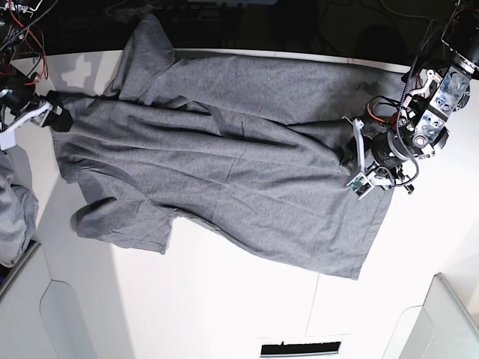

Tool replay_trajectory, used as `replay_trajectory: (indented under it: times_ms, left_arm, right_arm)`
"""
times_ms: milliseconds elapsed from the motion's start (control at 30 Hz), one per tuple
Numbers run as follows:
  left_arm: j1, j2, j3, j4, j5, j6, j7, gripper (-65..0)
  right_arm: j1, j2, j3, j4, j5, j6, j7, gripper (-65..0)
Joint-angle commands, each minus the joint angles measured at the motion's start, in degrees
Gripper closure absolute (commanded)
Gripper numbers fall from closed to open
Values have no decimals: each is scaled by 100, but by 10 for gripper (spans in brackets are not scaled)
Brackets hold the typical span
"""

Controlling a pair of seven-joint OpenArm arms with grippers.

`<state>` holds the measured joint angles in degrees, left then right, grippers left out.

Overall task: Layout the t-shirt on the table in an organized manner, then fold the t-shirt properly
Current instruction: 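Lay the shirt down and grasp the body fabric with the left gripper, then drag the grasped fabric with the left gripper toward the collar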

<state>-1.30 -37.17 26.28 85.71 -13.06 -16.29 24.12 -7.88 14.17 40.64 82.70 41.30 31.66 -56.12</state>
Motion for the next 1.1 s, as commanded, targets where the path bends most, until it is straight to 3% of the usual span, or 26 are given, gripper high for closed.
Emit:
replay_trajectory:
  times_ms: [0, 200, 367, 533, 800, 1067]
  left_arm:
    - [-92, -107, -50, 151, 11, 22, -26, -270]
    - [-92, -85, -48, 264, -50, 20, -28, -270]
    - [-87, -17, -48, 267, -127, 20, -31, -270]
    - [-87, 129, -48, 267, -175, 17, -31, -270]
    - [-72, 223, -48, 260, -160, 20, -26, -270]
    - [-61, 223, -48, 245, -103, 20, -11, -270]
  right_arm:
    - [-127, 101, 39, 223, 258, 74, 68, -291]
    - [-953, -151, 35, 946, 415, 83, 59, -291]
    - [-992, -516, -33, 955, 365, 160, 186, -291]
    - [-990, -737, -629, 918, -188, 120, 704, -291]
    - [-990, -769, -1698, 479, -433, -42, 1051, -291]
    - [-977, -787, -1775, 387, -448, -37, 1113, -289]
